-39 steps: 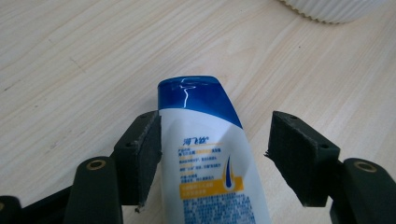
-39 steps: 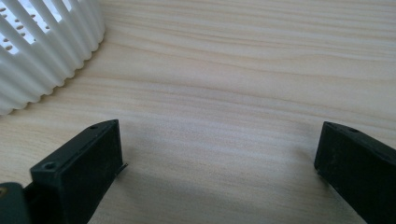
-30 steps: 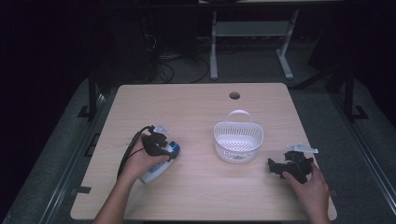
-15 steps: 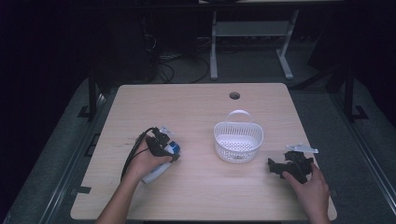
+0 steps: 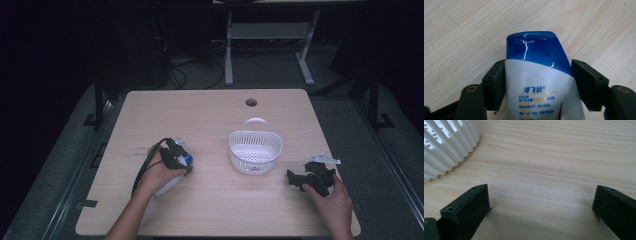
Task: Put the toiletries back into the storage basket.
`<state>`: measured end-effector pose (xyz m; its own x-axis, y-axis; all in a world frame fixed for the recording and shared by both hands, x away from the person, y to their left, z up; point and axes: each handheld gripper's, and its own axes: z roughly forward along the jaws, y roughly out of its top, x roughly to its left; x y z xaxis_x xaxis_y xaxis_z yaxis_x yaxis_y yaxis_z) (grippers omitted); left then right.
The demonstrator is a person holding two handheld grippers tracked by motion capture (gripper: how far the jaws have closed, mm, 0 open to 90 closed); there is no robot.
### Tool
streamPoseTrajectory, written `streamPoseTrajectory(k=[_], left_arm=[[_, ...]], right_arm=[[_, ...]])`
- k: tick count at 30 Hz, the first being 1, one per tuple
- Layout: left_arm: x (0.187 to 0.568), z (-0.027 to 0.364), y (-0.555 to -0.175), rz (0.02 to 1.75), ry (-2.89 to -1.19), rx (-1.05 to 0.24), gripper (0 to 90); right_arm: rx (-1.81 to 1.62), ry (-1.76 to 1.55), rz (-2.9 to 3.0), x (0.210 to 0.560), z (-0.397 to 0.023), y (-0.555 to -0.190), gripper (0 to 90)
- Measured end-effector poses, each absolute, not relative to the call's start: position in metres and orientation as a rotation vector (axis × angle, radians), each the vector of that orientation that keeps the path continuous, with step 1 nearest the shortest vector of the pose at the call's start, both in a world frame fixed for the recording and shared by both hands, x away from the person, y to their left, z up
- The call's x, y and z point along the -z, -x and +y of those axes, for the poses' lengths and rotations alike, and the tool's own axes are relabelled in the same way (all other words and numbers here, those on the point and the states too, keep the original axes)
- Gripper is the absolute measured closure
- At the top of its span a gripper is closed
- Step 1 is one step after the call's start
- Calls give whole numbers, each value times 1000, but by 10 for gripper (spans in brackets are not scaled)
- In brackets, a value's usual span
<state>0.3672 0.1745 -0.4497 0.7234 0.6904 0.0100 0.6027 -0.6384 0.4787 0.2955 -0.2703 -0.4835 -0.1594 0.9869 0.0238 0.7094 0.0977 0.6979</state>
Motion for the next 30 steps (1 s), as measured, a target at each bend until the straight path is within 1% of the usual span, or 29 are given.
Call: streamPoseTrajectory(k=[12,20,30], left_arm=[[447,177,-367,996,-2466,-235,361],[434,193,-364,979,-2382,-219,365],[416,218,-357,909,-2240,-181,367]], right_arm=[[-807,-1656,1926,483,-270,-295,4],[-807,-1657,1926,483,-270,-295,4],[-807,-1657,1926,483,-270,-295,4]])
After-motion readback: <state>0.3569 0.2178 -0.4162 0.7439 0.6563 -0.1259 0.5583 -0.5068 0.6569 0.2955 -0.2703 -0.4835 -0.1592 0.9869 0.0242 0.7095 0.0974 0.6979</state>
